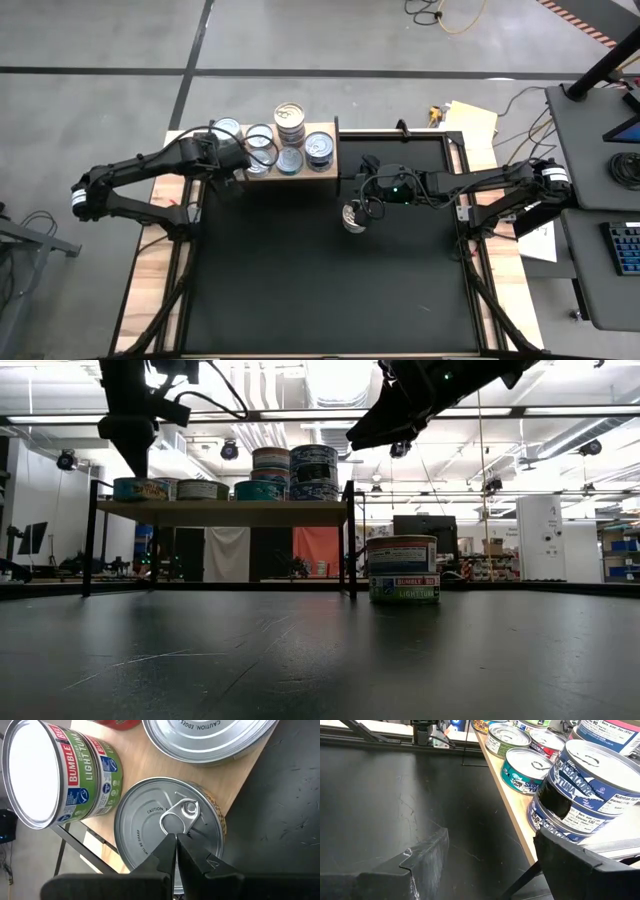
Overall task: Stack canned seafood by type on shelf
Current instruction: Put the yellow/blue tuna can on the shelf
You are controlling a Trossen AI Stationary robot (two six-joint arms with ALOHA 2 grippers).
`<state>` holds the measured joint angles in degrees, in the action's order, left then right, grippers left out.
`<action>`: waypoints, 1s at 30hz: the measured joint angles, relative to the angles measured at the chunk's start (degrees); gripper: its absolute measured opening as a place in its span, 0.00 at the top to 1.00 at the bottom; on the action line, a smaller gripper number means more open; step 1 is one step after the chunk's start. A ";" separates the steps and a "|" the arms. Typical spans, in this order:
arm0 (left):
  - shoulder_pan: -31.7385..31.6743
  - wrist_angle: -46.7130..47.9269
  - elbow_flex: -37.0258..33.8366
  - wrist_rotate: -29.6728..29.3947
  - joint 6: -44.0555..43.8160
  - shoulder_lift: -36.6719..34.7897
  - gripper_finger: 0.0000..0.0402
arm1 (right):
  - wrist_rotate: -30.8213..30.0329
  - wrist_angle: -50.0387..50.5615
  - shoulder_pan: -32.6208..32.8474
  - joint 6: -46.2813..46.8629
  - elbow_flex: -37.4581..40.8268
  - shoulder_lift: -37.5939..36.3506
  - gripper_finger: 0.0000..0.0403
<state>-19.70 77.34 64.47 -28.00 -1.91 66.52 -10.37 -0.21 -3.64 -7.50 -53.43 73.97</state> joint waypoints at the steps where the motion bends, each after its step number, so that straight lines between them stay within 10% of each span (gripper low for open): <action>1: 0.00 -0.09 0.00 -0.01 0.06 0.00 1.00 | 0.00 0.00 0.00 0.00 0.00 0.00 0.31; 30: 0.00 -4.92 -0.13 -0.11 2.75 0.00 1.00 | 0.00 0.48 0.00 0.02 0.00 0.00 0.30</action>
<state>-19.70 72.42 64.34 -28.12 0.84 66.52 -10.37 0.27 -3.64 -7.47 -53.43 73.97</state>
